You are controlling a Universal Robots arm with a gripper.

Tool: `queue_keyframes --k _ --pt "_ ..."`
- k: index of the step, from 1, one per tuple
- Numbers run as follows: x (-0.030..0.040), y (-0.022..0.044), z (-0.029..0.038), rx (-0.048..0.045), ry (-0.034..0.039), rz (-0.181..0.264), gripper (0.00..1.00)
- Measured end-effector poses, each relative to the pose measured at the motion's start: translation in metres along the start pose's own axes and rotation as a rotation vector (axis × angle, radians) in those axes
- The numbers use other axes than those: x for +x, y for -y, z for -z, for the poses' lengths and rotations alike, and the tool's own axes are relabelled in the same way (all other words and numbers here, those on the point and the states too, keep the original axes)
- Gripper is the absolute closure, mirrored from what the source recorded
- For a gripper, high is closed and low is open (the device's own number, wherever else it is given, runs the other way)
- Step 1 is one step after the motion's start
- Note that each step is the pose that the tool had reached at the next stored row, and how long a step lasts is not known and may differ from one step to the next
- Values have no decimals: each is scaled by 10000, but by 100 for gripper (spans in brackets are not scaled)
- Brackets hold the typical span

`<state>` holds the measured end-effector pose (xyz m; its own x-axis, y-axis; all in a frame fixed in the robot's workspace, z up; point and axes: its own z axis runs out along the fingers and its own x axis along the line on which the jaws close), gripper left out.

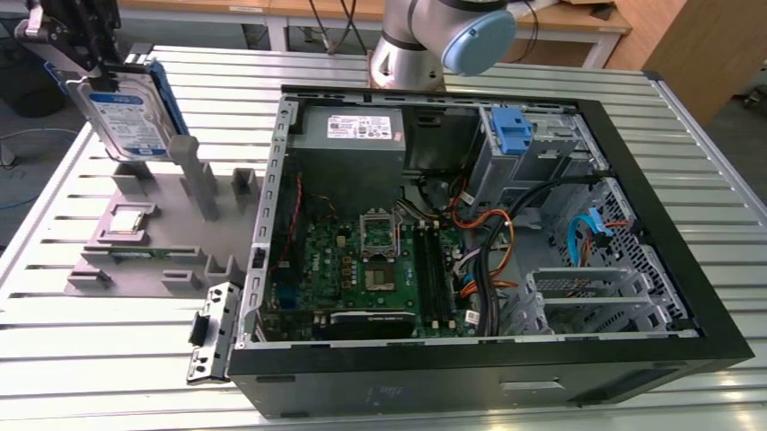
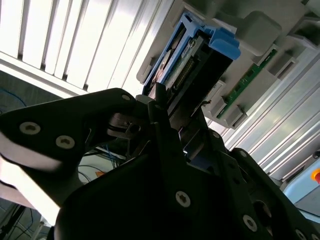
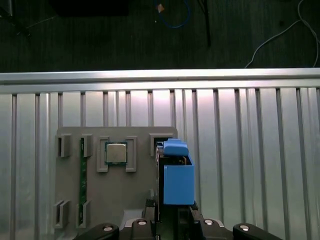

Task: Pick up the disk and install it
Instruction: 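Pick up the disk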

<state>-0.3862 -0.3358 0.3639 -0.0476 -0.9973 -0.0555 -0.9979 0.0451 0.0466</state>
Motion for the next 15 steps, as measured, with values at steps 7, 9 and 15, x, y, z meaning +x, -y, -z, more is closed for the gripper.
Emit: queue_keyframes --k 7,9,15 --pt "-10 -8 180 5 3 0 65" --pt "-14 -12 251 7 4 0 65" --pt "-24 -20 429 5 3 0 65"
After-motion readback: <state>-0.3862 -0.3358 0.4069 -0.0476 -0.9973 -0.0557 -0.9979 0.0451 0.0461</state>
